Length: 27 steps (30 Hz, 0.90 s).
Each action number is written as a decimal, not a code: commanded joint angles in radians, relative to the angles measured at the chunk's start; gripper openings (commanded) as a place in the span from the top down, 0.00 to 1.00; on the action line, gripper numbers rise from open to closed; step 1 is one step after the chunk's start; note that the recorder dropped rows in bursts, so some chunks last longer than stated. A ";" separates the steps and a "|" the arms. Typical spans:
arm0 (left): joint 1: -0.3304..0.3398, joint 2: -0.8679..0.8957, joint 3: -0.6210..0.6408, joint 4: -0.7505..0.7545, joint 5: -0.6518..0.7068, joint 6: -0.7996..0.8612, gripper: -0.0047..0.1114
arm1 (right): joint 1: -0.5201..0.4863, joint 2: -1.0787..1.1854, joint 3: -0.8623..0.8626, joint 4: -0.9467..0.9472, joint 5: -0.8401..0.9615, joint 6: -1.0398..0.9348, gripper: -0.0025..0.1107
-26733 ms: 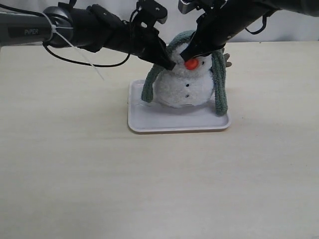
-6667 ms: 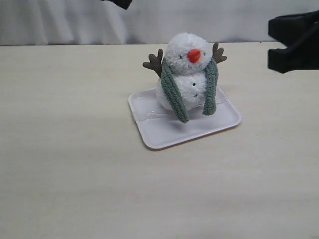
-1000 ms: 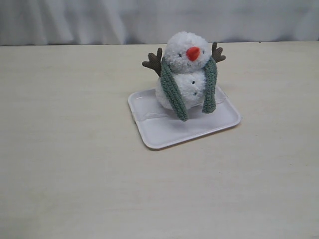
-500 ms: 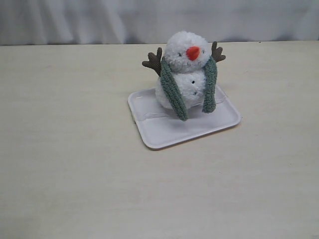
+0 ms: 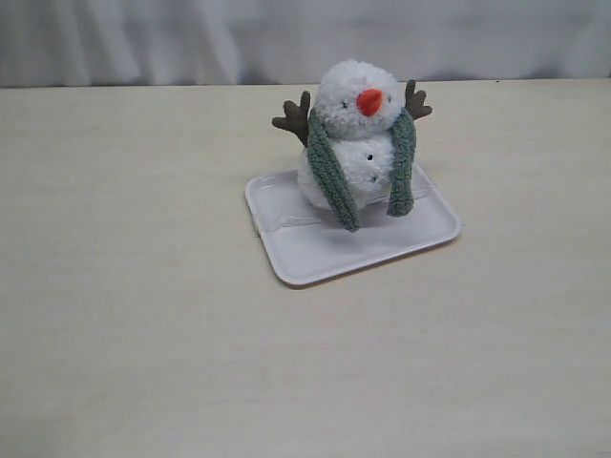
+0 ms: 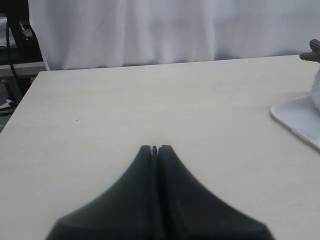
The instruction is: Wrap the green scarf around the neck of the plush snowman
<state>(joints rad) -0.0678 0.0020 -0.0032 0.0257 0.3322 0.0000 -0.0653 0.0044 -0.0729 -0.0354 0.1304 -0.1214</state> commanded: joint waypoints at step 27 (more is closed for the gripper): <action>0.003 -0.002 0.003 0.007 -0.017 0.000 0.96 | -0.005 -0.004 0.073 0.020 0.219 0.059 0.94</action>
<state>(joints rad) -0.0678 0.0020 -0.0032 0.0257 0.3322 0.0000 -0.0653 0.0044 -0.0029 -0.0163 0.3460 -0.0650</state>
